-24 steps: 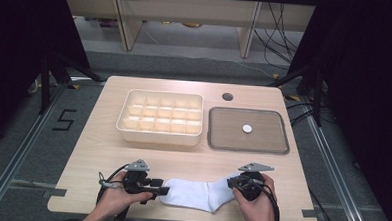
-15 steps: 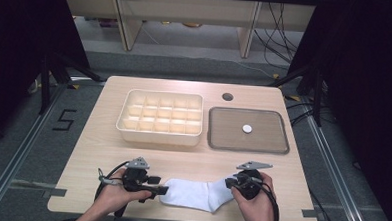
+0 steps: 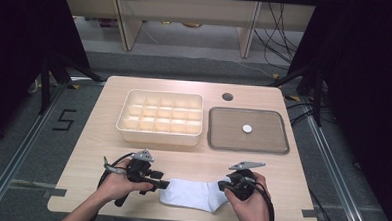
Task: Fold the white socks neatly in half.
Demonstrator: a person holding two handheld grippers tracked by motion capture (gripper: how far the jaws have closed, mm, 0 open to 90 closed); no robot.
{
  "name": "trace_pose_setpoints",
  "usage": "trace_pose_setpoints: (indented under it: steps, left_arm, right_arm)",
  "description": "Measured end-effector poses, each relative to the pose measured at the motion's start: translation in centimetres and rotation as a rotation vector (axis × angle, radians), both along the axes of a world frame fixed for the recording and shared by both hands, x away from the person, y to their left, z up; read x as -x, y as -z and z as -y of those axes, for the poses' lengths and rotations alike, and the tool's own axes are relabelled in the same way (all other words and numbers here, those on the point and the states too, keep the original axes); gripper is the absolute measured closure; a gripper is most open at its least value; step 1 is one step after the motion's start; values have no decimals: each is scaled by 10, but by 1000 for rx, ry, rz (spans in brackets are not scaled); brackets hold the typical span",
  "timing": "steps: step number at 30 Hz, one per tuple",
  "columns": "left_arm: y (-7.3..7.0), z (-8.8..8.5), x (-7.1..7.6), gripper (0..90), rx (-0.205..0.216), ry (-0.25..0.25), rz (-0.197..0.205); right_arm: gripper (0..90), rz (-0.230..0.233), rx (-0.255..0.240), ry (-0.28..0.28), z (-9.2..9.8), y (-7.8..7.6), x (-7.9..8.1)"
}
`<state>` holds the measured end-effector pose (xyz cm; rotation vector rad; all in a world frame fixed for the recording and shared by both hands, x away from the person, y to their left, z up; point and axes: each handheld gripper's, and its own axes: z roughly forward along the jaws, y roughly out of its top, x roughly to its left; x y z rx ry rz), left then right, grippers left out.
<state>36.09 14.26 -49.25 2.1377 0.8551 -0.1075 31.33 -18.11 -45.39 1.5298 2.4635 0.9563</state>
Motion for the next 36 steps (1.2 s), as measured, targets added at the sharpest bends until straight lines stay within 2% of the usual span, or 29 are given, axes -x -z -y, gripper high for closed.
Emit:
trace_pose_setpoints:
  steps: [1,2,3,4,5,6,7,12,13,19,20,23,26,28,29,31,32,33,34,36]
  left_arm:
    - [3,4,-3,484,-7,22,-9]
    - [3,4,-3,485,-7,22,-9]
    - [4,5,-4,487,-11,24,-22]
    - [5,6,-5,487,-18,37,-32]
    - [7,8,-5,507,-33,41,-36]
    - [8,9,-4,517,-37,35,-28]
    - [8,10,-4,524,-54,40,-24]
    - [10,16,-2,548,-80,73,-20]
    - [12,19,0,554,-85,80,-9]
    - [11,21,1,631,-119,75,4]
    - [13,22,1,662,-100,77,10]
    - [16,23,5,773,-77,65,2]
    - [18,21,7,809,-54,58,-14]
    - [18,21,8,827,-49,45,-21]
    - [17,22,8,836,-51,44,-26]
    - [16,21,7,838,-51,51,-46]
    - [15,21,6,839,-69,55,-57]
    - [14,21,7,840,-57,52,-77]
    - [15,21,7,841,-26,57,-87]
    - [12,21,8,841,-15,59,-101]
  right_arm:
    - [871,-3,-10,-5,-1,-1,0]
    - [871,-4,-6,-12,-1,-2,0]
    - [871,17,-4,0,-3,0,1]
    - [871,17,-4,0,-3,0,1]
    - [871,-9,-7,-1,-4,-1,2]
    - [871,13,0,-11,-3,0,1]
    - [871,13,0,-10,-3,0,1]
    - [871,-10,-1,-26,-3,0,1]
    - [871,-3,-2,-7,-5,0,2]
    - [870,-8,4,-21,-5,0,1]
    - [869,6,0,-21,-6,0,2]
    - [867,-14,3,-31,-7,1,2]
    - [867,-17,7,-35,-10,3,2]
    - [868,-8,6,-39,-13,5,2]
    - [874,-26,8,-63,-17,7,2]
    - [878,-18,4,-68,-19,8,2]
    - [886,-34,-7,-79,-23,9,2]
    - [894,-39,-12,-85,-25,10,2]
    - [900,-50,-16,-99,-28,12,1]
    - [900,-91,-29,-105,-32,13,1]
